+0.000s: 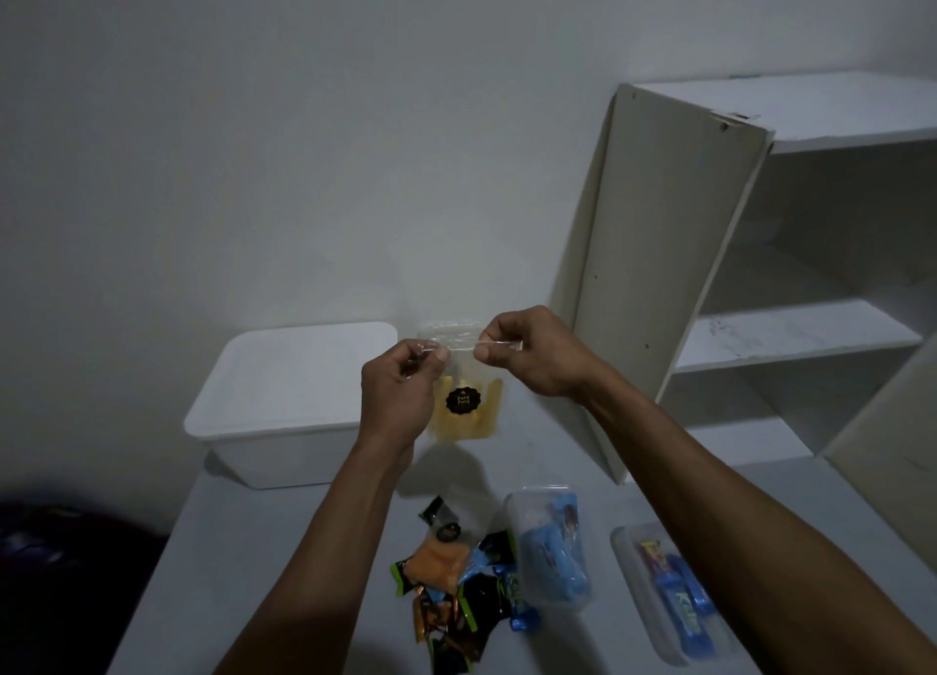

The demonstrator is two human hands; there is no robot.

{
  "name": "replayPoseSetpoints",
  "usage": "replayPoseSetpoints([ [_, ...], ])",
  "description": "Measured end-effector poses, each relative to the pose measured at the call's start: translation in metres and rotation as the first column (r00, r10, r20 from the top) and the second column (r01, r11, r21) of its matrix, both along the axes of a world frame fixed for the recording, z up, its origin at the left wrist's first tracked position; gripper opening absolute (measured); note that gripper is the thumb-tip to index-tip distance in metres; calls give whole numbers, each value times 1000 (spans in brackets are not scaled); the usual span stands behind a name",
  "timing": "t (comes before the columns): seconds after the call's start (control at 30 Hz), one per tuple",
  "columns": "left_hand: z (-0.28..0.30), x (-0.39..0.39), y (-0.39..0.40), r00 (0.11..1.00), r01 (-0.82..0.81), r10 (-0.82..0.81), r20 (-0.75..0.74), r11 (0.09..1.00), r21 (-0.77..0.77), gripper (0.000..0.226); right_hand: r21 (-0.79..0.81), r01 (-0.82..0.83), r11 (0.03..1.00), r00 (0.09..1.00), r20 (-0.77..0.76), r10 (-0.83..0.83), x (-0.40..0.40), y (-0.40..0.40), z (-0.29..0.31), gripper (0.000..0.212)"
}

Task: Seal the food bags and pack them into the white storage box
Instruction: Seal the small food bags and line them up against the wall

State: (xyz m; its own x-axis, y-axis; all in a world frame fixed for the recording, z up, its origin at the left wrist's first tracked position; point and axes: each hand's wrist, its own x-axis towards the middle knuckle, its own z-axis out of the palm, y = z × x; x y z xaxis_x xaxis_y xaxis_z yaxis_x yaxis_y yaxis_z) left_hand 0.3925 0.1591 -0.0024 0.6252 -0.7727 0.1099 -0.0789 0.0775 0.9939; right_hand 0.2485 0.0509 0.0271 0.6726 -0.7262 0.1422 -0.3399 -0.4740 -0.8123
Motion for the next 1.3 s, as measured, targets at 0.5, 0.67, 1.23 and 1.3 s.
replayPoseSetpoints([
  [0.5, 9, 15, -1, 992, -39, 36, -123, 999, -24, 13, 326, 85, 941, 965, 207, -159, 3, 0, 0, 9],
  [0.67, 9, 20, 0, 989, -26, 25, -148, 1000, -6, 8, 351, 73, 933, 966, 208, -154, 0, 0, 2, 10],
  [1.23, 9, 10, -6, 994, 22, -25, -102, 999, -31, 8, 122, 71, 990, 987, 135, -87, 20, 8, 5, 13],
  [1.3, 9, 9, -7, 993, 39, -42, -106, 999, -30, 6, 139, 45, 989, 988, 140, -64, 20, 8, 7, 12],
])
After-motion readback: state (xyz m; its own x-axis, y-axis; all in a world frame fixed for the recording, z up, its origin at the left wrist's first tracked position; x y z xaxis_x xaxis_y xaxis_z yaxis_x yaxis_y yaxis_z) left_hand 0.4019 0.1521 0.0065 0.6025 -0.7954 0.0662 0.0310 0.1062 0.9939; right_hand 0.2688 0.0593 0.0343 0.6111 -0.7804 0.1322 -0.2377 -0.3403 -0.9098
